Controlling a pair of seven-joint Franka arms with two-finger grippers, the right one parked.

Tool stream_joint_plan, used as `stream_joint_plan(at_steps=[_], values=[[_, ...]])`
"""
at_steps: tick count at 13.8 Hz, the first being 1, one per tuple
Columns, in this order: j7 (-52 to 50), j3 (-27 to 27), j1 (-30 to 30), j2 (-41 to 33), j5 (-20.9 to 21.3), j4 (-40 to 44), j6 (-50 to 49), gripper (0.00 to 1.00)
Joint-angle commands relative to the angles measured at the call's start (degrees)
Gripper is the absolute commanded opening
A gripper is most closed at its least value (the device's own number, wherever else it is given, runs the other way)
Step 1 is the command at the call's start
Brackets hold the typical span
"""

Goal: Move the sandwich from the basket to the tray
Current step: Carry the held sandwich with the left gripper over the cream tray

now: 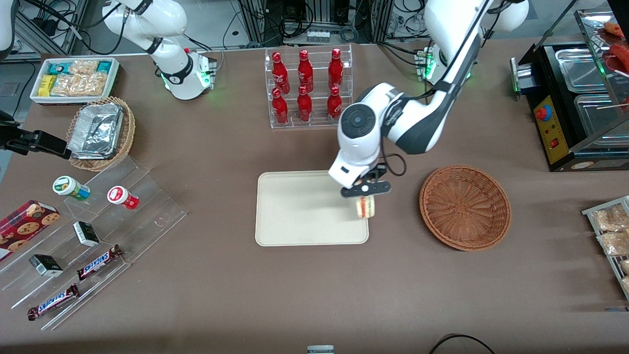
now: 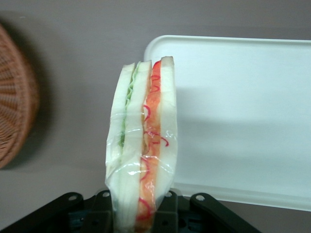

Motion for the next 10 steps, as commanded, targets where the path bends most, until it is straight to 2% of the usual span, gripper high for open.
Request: stream_joint_plan(at_steps=[1, 5, 10], values=[[0.59, 0.02, -2.71, 6.77, -0.56, 8.56, -1.20, 0.00], [0.76, 0.11, -5.52, 13.90, -0.12, 14.55, -0.24, 0.00], [2.52, 0.11, -5.88, 17.24, 1.90, 14.64, 3.36, 0.00]])
